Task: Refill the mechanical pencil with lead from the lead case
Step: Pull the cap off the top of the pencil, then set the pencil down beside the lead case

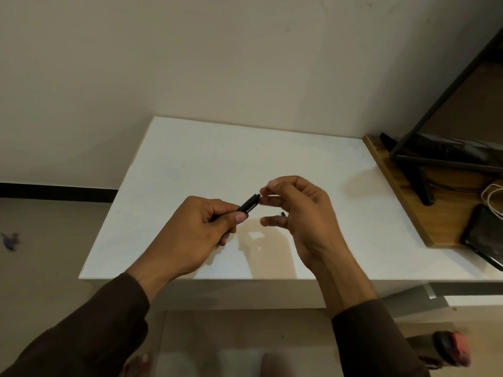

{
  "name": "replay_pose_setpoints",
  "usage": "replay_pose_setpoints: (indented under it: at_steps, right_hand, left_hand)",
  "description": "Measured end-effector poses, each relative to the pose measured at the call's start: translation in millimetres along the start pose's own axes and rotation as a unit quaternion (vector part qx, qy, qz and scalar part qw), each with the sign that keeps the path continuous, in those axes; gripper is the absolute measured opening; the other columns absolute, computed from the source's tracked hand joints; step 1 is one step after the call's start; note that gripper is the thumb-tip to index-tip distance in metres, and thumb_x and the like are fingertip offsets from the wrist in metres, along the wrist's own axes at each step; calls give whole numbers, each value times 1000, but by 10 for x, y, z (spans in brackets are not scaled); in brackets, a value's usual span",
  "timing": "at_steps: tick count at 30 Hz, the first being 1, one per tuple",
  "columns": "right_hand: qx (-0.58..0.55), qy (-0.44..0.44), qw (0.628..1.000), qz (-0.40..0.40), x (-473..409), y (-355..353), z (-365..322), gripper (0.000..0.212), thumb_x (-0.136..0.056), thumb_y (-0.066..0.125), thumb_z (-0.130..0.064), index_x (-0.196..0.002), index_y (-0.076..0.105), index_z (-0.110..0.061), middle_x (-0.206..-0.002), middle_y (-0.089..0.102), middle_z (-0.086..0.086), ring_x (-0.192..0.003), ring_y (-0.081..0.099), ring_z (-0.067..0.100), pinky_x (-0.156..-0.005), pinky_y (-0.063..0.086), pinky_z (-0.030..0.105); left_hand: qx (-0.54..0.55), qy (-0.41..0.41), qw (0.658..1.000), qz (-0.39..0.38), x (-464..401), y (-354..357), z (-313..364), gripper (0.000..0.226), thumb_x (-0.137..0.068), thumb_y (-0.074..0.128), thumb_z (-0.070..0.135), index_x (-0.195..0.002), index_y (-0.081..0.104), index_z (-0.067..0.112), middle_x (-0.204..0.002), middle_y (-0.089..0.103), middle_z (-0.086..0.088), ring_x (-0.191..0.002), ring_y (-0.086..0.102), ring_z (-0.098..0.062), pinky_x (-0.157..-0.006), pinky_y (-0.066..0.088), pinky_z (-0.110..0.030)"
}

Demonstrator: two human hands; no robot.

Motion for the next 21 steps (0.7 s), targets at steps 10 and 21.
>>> replay_pose_setpoints:
  at_steps: [10,21]
  right_hand:
    - [417,24,907,45,-43,-315,103,10,-88,68,-20,-78,71,-17,-80,77,-2,-55,61,5,-55,46,26]
    - [535,80,838,65,-90,-370,224,21,-89,72,-23,-83,71,-4,-81,75,14,-72,72,32,-63,57,38]
  left_hand:
    - [81,-31,995,56,-14,-62,-73,14,-91,74,19,-87,85,26,-76,81,-5,-66,74,-24,-63,64,-28]
    - [75,-69,991,87,-8,-99,-84,6,-88,78,24,-88,82,20,-85,84,4,-73,79,-20,-74,60,-52]
Point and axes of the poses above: each hand's wrist, its own x-axis away from the middle knuckle, its own y-axis out of the palm, z = x × y, the point moved 4 cm from there along -x, towards the middle knuckle
